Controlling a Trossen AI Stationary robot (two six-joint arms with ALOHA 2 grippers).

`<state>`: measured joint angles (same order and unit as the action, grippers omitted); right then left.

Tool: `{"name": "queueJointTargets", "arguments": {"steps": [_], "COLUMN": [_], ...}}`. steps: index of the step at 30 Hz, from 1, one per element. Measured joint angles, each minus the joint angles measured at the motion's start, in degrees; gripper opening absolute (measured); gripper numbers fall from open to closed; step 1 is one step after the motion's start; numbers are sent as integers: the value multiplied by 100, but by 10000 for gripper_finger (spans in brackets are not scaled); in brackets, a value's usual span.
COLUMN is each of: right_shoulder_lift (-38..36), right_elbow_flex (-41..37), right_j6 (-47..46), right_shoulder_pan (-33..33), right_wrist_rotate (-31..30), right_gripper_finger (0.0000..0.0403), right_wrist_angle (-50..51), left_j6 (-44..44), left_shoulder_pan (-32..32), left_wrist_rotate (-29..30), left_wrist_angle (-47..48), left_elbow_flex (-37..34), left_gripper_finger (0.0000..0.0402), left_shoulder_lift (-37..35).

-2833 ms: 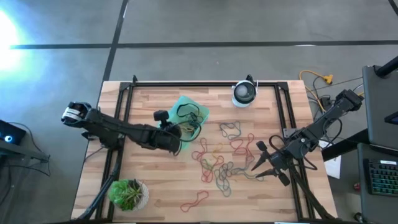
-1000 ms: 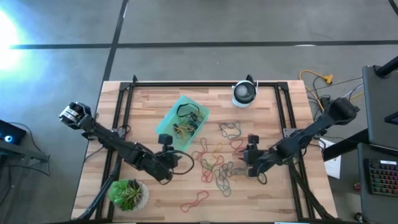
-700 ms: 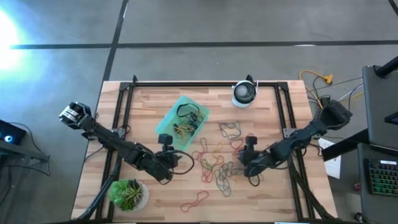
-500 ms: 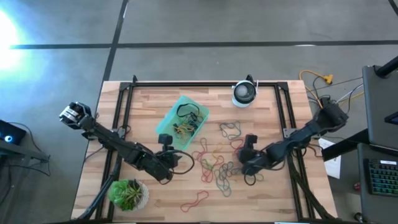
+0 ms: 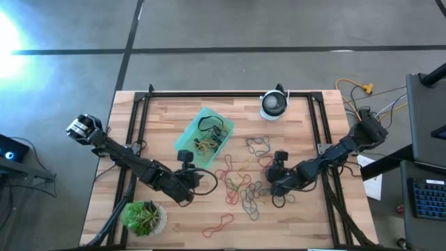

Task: Pick and place rubber bands into bin
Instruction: Put the red rubber band into the green bin

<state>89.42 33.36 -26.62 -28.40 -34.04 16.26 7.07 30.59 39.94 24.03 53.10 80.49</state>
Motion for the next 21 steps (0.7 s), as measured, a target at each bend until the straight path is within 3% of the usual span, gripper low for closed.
{"name": "queueJointTargets", "arguments": {"steps": [2,4,10,15,21], "right_shoulder_lift": [-10,-10,-13,-17,-19], "right_elbow_flex": [0,0,231,819,1549], "right_j6": [88,102,405,478,864], "right_shoulder_pan": [0,0,-2,-2,66], "right_wrist_rotate": [0,0,-74,-424,-861], "right_gripper_finger": [21,15,9,9,8], "right_wrist_angle": [0,1,150,985,1705], "left_j6": [-1,0,2,64,922], "left_shoulder_pan": [0,0,0,7,7], "left_wrist_rotate": [0,0,173,466,902], "left_wrist_angle": [2,2,81,257,1139], "left_elbow_flex": [0,0,15,17,20], "left_gripper_finger": [89,89,89,89,89], "left_shoulder_lift": [0,0,-2,-4,-7]}}
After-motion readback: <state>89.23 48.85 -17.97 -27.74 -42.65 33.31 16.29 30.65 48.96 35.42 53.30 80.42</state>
